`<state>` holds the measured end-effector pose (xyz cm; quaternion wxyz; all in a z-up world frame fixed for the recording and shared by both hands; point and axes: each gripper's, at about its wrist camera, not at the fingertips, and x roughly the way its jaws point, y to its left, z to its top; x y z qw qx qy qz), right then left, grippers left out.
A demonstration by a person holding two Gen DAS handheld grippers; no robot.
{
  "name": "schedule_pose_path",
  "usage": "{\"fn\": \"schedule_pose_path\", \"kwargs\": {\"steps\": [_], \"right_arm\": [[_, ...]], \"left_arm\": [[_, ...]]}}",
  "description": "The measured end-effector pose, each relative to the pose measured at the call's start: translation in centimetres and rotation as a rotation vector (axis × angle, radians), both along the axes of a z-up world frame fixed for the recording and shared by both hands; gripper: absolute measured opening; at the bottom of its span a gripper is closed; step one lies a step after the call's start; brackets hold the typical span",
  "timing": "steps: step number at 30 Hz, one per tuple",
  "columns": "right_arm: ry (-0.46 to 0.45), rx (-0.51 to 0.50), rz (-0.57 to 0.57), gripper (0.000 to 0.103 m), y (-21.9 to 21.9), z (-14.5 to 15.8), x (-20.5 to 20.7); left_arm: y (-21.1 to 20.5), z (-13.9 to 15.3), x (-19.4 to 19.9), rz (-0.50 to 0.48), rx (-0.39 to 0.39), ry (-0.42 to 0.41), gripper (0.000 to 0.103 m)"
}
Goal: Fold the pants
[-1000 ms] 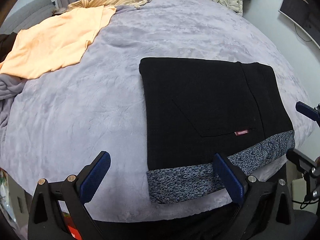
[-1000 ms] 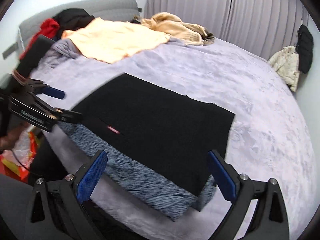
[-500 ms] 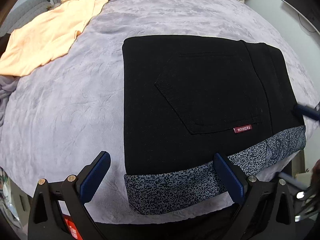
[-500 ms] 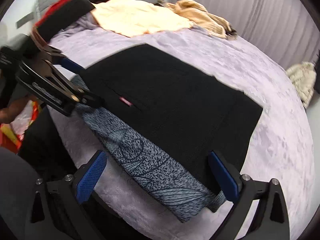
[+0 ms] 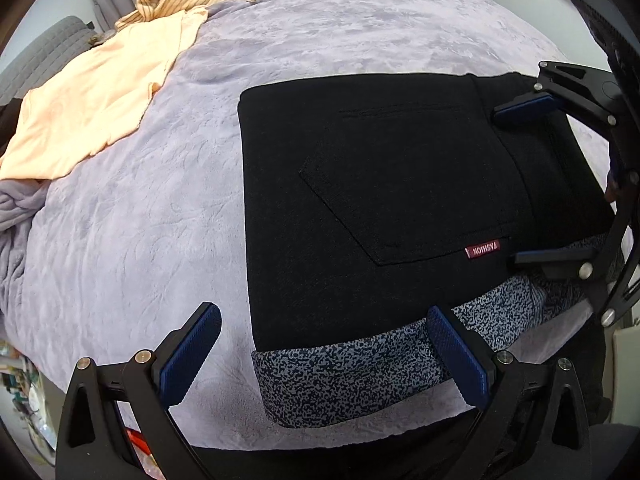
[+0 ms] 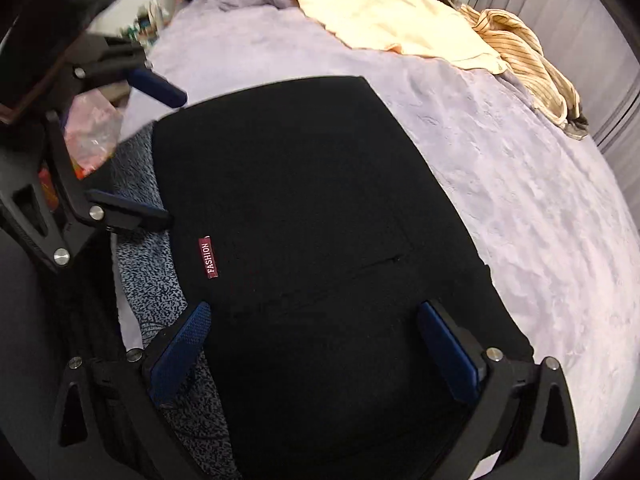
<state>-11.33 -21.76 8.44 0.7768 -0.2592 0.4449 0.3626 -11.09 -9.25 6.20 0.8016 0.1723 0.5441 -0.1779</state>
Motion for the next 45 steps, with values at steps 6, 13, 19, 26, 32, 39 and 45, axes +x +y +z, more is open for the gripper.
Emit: {"fn": "schedule_pose_path", "kwargs": {"steps": [6,13,19,26,32,39,45], "right_arm": [[-0.017,0.016,-0.098,0.102,-3.8,0.4,-1.8],[-0.028,0.036,-0.154,0.102,-5.0,0.3,-2.9],[-0.035,0.056,-0.173,0.102,-4.7,-0.3,-3.2],[-0.043,0.089,-0.231,0.103,-5.4,0.9,-4.3],[-0.028,0.297,-0.513,0.103,-11.5,3.0,-6.5],[0.241,0.484,-0.704,0.103,-13.4,-2.1,-5.7],[0.321,0.6,-0.71,0.103,-12.6,-4.7,-2.6]], "left_arm": [[0.4,3.8,0.0,-0.096,-0.052,-0.077,0.103],[-2.0,4.6,2.1,-0.384,-0.26,0.016,0.103],[-2.9,1.5,2.7,-0.425,-0.182,0.032,0.103],[-2.0,3.4,1.3,-0.387,-0.182,-0.052,0.103],[4.0,4.4,4.8,-0.174,-0.366,0.079,0.103],[4.0,-0.6,7.5,-0.034,-0.442,0.321,0.103],[2.0,-2.0,7.8,-0.03,-0.471,0.356,0.103]]}}
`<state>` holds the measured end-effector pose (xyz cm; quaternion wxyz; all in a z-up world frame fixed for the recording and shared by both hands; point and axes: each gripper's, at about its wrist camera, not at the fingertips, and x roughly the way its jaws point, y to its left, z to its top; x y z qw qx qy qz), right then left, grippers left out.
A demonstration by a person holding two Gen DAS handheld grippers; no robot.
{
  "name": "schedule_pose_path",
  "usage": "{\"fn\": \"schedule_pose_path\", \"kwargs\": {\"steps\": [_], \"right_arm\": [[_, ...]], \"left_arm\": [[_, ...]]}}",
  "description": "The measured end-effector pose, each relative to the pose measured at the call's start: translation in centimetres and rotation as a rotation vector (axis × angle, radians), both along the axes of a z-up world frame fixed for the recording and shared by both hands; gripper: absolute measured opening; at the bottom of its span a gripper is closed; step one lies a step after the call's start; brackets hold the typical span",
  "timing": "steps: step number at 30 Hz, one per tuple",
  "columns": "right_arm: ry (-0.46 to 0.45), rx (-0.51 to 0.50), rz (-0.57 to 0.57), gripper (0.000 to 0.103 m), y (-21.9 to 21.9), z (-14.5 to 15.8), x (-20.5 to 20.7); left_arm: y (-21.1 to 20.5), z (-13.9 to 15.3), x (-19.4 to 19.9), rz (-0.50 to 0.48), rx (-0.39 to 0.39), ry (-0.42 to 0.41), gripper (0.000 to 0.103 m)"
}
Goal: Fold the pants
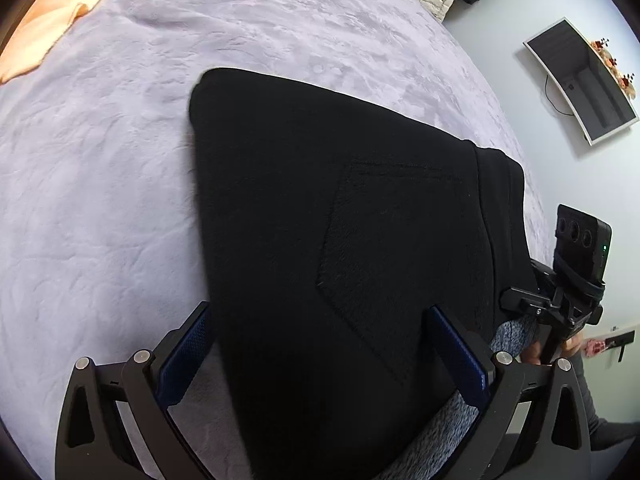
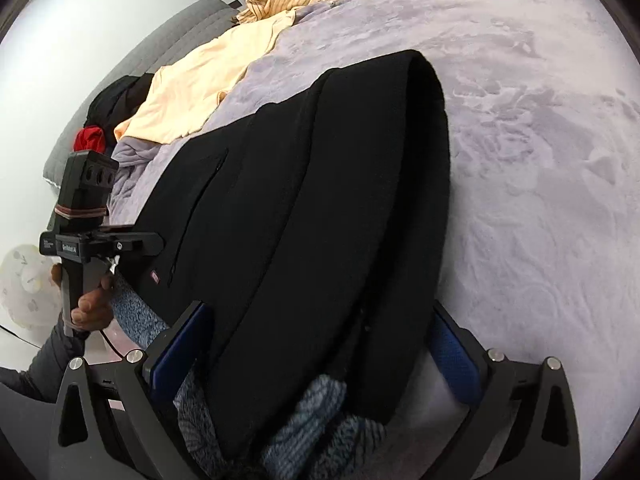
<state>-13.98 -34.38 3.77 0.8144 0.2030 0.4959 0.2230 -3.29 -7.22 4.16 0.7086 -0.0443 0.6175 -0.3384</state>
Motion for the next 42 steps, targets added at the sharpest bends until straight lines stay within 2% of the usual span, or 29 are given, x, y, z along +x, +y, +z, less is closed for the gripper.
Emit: {"fn": "schedule_pose_path", "kwargs": {"steps": [4,5,6,7,9,10,12,15,17,20,25,29,30,35,39,40,42], "right_arm": [[0.008,0.04,0.0,0.1,1.1,0.0,1.2],[0.001,0.024,-0.003,0.097,1.4,0.2,1.2],[0.0,0.017,-0.008,0.088,1.4,0.3,1.2],[0.002,0.037,-0.02,0.078,0.9,0.4,1.2],[0.015,0.104,-0.05,0.068,-0.4,0.3,1.0],[0.016,0.125,-0.06,0.065,-0.9,0.2,0.5],[-0.001,0.103,-0.058,0.063,-0.6,0.8,0.2],[-0.027,0.097,-0.051,0.058,-0.5,2.4,0.3],[-0.042,0.105,-0.055,0.057,-1.1,3.4,0.3],[-0.086,0.065,-0.056,0.057,-2.2,5.3,0.6],[-0.123,0.017,-0.092,0.057,-5.4,7.9,2.3],[-0.119,-0.009,-0.117,0.057,-7.6,8.7,4.6],[-0.111,-0.013,-0.125,0.057,-8.3,8.6,5.2],[-0.071,-0.03,-0.146,0.057,-11.2,7.7,7.8],[-0.013,-0.019,-0.15,0.057,-13.0,5.3,9.6],[0.002,-0.017,-0.151,0.057,-13.1,4.5,10.0],[0.03,0.001,-0.164,0.058,-13.9,2.9,10.7]], "left_arm": [[-1.1,0.4,-0.9,-0.014,0.023,-0.03,0.101],[-1.2,0.8,-1.2,-0.017,0.028,-0.043,0.098],[-1.3,1.2,-1.4,-0.019,0.028,-0.057,0.091],[-1.1,1.6,-1.6,-0.017,0.028,-0.067,0.084],[-0.8,2.4,-1.9,-0.012,0.024,-0.079,0.074],[-0.5,3.0,-1.8,-0.008,0.022,-0.08,0.068],[-0.7,3.9,-1.9,-0.004,0.032,-0.09,0.063],[-1.3,5.4,-2.1,0.002,0.059,-0.105,0.06],[-1.9,6.2,-1.7,0.009,0.039,-0.098,0.059],[-2.7,7.3,-0.7,0.016,0.001,-0.093,0.059],[-6.2,9.5,1.7,0.008,-0.012,-0.116,0.058],[-8.9,9.8,4.1,0.004,-0.008,-0.097,0.058],[-9.6,9.2,5.5,0.004,0.001,-0.095,0.058],[-12.0,9.0,6.6,-0.013,0.039,-0.088,0.058],[-11.3,6.8,6.1,-0.004,0.047,-0.024,0.059],[-9.9,5.8,6.5,0.001,0.052,-0.011,0.061],[-9.9,5.1,7.2,0.01,0.044,-0.002,0.065]]}}
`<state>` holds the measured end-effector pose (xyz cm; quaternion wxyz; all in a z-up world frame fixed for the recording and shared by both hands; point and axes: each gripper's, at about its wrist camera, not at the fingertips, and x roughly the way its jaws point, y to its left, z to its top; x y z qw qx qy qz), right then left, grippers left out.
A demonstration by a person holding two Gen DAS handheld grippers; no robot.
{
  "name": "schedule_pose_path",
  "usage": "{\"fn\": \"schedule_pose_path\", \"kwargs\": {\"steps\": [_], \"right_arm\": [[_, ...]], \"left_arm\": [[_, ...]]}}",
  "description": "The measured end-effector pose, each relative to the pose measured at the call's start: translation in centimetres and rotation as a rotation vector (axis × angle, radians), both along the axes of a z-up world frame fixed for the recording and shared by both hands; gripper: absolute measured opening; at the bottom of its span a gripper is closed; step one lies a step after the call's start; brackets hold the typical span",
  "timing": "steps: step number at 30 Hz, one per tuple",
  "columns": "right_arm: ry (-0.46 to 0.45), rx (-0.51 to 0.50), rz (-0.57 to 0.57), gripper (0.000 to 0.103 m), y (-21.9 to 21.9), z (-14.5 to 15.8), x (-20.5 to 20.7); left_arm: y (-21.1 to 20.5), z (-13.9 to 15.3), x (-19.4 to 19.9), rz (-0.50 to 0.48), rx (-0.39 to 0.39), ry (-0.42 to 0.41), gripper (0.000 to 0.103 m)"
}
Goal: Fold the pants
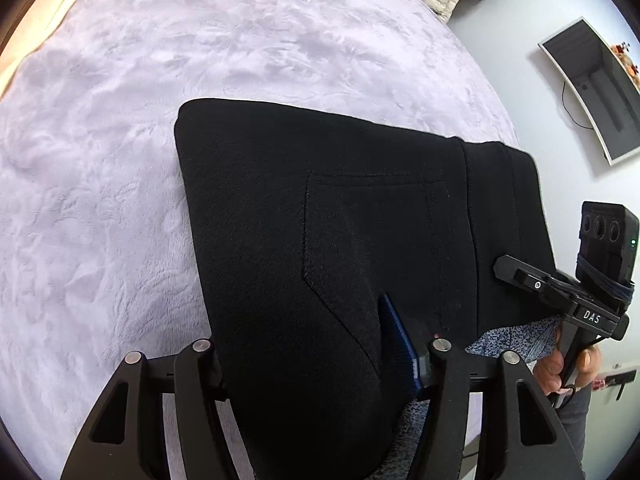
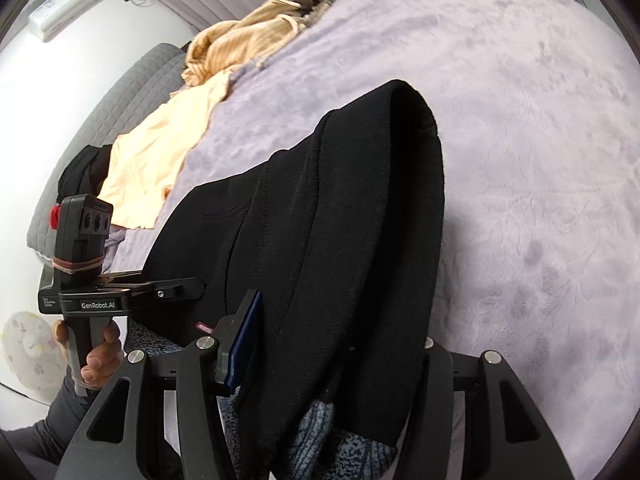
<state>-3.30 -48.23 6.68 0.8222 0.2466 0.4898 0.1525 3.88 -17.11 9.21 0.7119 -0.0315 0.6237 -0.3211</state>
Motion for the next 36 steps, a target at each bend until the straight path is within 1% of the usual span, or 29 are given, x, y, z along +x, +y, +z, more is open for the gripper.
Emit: {"fn": "schedule_pose_path", "kwargs": {"steps": [2,4,6,8,9,11,13,15,17,18,19,20,21,22,23,24,25,26,27,28,30,32,34,36], "right_arm": [[0.005,0.033,-0.017,0.062,-0.7,-1.0,0.0],[0.015,0.053,-0.031,0.073,-1.0,-1.6,-0.2],[0.023,0.052,-0.045,0.08,-1.2,-1.7,-0.7],[0.019,0.021,-0.086,0.081,-1.1,-0.9,-1.6],[0.007,-0.02,-0.123,0.081,-1.3,-0.1,-2.4],[-0.037,-0.136,-0.189,0.082,-1.1,1.9,-4.0],[-0.108,-0.298,-0.219,0.082,0.5,4.3,-5.8],[-0.189,-0.416,-0.169,0.082,3.4,6.0,-7.6],[-0.256,-0.501,-0.109,0.082,6.6,6.9,-9.0],[-0.283,-0.524,-0.071,0.082,8.1,7.0,-9.6],[-0.296,-0.532,-0.038,0.082,9.3,7.0,-9.8],[-0.298,-0.54,-0.01,0.082,10.2,6.8,-9.9],[-0.29,-0.561,0.016,0.082,11.0,6.2,-9.9],[-0.274,-0.583,0.026,0.082,11.1,5.7,-9.9],[-0.24,-0.612,0.023,0.082,11.2,4.7,-9.5],[-0.211,-0.625,0.012,0.082,10.9,3.8,-9.3],[-0.183,-0.609,0.005,0.082,10.4,3.0,-9.1],[-0.173,-0.577,0.002,0.082,10.1,2.5,-9.0],[-0.175,-0.547,-0.001,0.082,9.7,2.2,-9.2],[-0.179,-0.526,0.004,0.083,9.5,2.1,-9.4],[-0.18,-0.528,0.024,0.084,9.5,2.0,-9.4],[-0.167,-0.517,0.038,0.084,9.4,2.2,-9.1],[-0.169,-0.46,0.029,0.085,8.6,3.7,-8.6],[-0.2,-0.432,-0.005,0.085,7.8,5.3,-7.8]], "left_arm": [[0.7,-0.2,0.1,0.003,-0.022,0.015,0.071],[2.4,-0.5,-0.3,0.01,-0.01,0.016,0.086],[2.0,-0.2,0.1,0.022,-0.002,0.017,0.087],[3.6,1.0,-0.5,0.051,0.004,-0.003,0.087],[4.6,2.0,-1.0,0.064,0.009,-0.033,0.087],[5.9,4.3,-2.0,0.086,0.019,-0.111,0.087],[6.7,6.3,-3.5,0.094,0.027,-0.179,0.087],[6.5,7.8,-5.3,0.073,0.038,-0.233,0.087],[5.2,9.0,-7.0,0.03,0.036,-0.281,0.087],[4.6,9.0,-7.5,0.006,0.031,-0.3,0.087],[3.6,8.2,-7.9,-0.018,0.026,-0.317,0.087],[3.1,8.2,-8.6,-0.041,0.021,-0.328,0.087],[1.6,8.3,-8.7,-0.054,0.023,-0.325,0.087],[-0.1,6.9,-8.2,-0.061,0.035,-0.314,0.087],[-2.1,5.5,-8.1,-0.059,0.059,-0.306,0.087],[-2.3,4.4,-7.8,-0.059,0.084,-0.298,0.087],[-2.8,3.1,-6.9,-0.059,0.094,-0.281,0.087],[-2.8,2.4,-6.8,-0.059,0.097,-0.267,0.087],[-3.2,1.2,-6.4,-0.059,0.101,-0.268,0.087],[-3.4,0.5,-6.4,-0.064,0.111,-0.28,0.087],[-4.2,0.4,-6.9,-0.088,0.147,-0.318,0.087],[-4.9,0.2,-6.7,-0.097,0.172,-0.328,0.087],[-4.9,1.2,-5.8,-0.079,0.138,-0.314,0.087],[-4.8,2.6,-3.8,-0.026,0.105,-0.313,0.087]]}}
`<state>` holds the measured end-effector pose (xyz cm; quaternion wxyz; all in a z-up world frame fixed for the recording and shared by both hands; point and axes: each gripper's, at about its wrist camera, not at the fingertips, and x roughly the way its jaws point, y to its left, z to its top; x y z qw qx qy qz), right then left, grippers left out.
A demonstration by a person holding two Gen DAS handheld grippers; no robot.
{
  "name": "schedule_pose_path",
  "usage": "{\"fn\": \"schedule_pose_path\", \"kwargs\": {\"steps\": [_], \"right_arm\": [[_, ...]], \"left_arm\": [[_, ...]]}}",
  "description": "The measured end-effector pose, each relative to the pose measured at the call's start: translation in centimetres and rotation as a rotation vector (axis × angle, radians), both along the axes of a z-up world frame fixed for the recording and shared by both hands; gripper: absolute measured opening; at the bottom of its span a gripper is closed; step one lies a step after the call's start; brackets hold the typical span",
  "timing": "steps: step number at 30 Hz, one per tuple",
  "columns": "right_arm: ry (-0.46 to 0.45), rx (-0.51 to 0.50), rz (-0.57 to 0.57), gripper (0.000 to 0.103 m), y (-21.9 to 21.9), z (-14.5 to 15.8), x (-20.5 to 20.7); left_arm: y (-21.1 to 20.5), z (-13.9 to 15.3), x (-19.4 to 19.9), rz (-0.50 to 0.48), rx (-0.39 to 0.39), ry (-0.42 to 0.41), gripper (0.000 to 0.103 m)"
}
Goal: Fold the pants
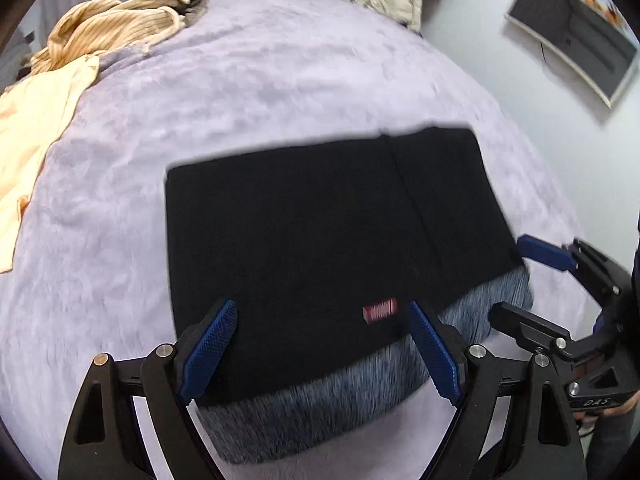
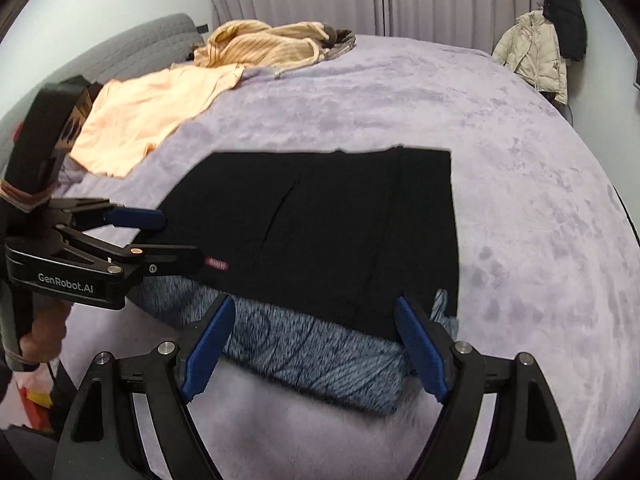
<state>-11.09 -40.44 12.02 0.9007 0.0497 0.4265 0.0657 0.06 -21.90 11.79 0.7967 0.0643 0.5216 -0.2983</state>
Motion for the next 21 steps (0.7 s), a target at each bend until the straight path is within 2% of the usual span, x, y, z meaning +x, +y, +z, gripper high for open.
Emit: {"fn": "schedule_pose_path", "kwargs": {"steps": [2,3,6,11,12,15,18,21], "right_arm": [[-0.034,-0.069,-0.043,0.087,-0.3,1.5,1.8],[-0.047,-0.103,-0.066,0.088,-0.3,1.9,2.9],[-0.033,-0.127,-0.078,0.089,-0.1,2.0,7.0],[0.107,-0.082,-0.099,0.09,-0.4,-1.8,12.4],[0.137,-0.071,-0.108,0.092,-0.7,-2.8,12.8],[0.174,-0.022,-0.14,0.096,-1.9,-4.4,12.5],[0.179,-0.001,-0.144,0.097,-2.1,-4.7,12.3],[0.197,-0.024,-0.144,0.097,-2.0,-4.3,12.4]], "left_arm": [[0.0,1.0,2.6,0.076,-0.008,-0.013,0.091],[0.0,1.1,3.9,0.117,-0.005,-0.015,0.098],[-0.2,0.3,7.6,0.228,0.029,0.012,0.098],[0.2,-3.6,11.0,0.342,0.112,0.151,0.098],[0.3,-4.7,11.4,0.353,0.134,0.177,0.099],[0.7,-6.5,11.4,0.353,0.11,0.217,0.099],[0.7,-6.7,11.1,0.346,0.123,0.195,0.103],[0.9,-6.2,11.5,0.357,0.115,0.207,0.103]]}}
